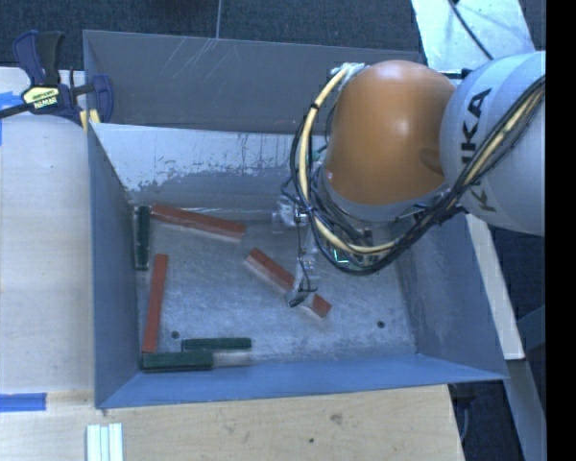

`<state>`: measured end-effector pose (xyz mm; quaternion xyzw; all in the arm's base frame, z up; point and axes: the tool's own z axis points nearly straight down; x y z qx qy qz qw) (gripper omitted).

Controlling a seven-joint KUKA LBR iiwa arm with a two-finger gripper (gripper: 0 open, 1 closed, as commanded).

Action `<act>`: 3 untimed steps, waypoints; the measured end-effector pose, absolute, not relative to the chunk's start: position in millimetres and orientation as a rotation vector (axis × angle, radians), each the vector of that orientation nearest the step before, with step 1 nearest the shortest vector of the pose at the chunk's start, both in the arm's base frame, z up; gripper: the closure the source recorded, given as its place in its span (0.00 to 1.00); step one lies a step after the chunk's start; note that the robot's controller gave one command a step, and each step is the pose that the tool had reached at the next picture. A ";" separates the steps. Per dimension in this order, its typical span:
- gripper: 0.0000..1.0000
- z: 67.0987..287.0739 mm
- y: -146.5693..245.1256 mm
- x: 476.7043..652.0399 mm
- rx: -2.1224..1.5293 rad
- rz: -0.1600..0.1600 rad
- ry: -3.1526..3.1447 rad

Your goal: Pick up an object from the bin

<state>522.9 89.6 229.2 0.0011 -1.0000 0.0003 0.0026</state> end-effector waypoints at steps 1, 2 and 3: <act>0.00 154.9 24.0 555.1 -0.057 0.006 -3.137; 0.00 66.4 39.4 557.6 -0.235 0.000 -3.130; 1.00 71.4 38.9 560.0 -0.238 -0.002 -3.139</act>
Offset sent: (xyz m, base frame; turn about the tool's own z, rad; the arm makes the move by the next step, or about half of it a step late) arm 0.0323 -0.0605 -0.0700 0.0318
